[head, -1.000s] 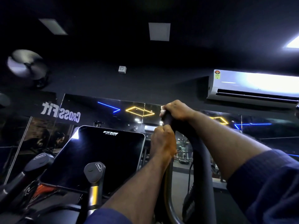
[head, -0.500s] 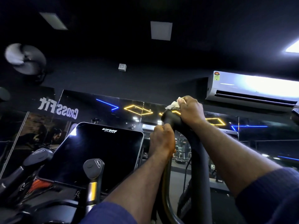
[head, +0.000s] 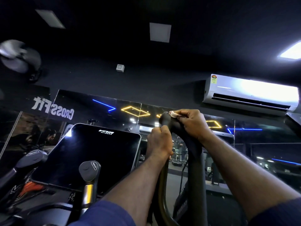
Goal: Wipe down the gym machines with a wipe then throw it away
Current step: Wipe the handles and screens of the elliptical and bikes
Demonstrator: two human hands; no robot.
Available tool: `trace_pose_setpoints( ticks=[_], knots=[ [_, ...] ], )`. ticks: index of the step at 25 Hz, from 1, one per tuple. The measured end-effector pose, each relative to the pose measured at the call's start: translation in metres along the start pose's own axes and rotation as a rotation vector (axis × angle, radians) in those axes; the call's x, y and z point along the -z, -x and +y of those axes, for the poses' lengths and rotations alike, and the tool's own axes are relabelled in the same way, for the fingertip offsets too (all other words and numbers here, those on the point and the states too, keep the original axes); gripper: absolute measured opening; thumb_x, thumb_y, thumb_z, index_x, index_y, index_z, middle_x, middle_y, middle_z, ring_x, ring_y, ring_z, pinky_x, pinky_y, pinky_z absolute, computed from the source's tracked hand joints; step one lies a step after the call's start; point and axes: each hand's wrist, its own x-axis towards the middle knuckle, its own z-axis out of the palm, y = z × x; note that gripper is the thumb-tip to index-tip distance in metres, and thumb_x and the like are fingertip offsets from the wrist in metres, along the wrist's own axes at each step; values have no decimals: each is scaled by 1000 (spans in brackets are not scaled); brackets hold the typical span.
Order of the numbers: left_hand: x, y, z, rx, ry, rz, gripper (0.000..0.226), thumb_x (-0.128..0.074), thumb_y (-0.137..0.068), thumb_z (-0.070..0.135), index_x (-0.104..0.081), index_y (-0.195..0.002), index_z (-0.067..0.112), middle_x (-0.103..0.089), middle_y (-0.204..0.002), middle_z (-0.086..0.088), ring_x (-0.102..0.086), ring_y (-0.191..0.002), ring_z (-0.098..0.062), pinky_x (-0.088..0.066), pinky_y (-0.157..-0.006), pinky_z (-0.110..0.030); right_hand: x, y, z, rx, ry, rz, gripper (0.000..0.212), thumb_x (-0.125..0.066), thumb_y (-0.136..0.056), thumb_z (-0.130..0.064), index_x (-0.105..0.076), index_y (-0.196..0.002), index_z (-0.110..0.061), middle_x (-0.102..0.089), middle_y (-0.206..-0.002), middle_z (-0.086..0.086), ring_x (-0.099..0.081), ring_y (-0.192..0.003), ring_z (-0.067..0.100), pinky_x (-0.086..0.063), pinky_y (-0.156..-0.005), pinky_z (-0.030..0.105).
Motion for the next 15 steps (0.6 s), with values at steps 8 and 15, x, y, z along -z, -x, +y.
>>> trace_pose_setpoints(
  ticks=[8,15],
  knots=[
    [1,4,1,-2,-43,11,42,-30,-89,46,-62,-93,20,-70,-86,-15,-74,-72,-37,-64,-71,-59,-13,22,-11,484,246,60,18,-68,-98,-17,-68,-116,-19,-75,-106,2,-74,-91,16,-61,-75,32],
    [0,2,-2,29,-50,15,47,-31,-84,54,-64,-99,24,-71,-89,-12,-73,-68,-30,-64,-69,-60,-13,24,-6,424,345,237,5,-74,-84,-15,-79,-83,-16,-60,-88,-4,-60,-84,15,-51,-66,22]
  ],
)
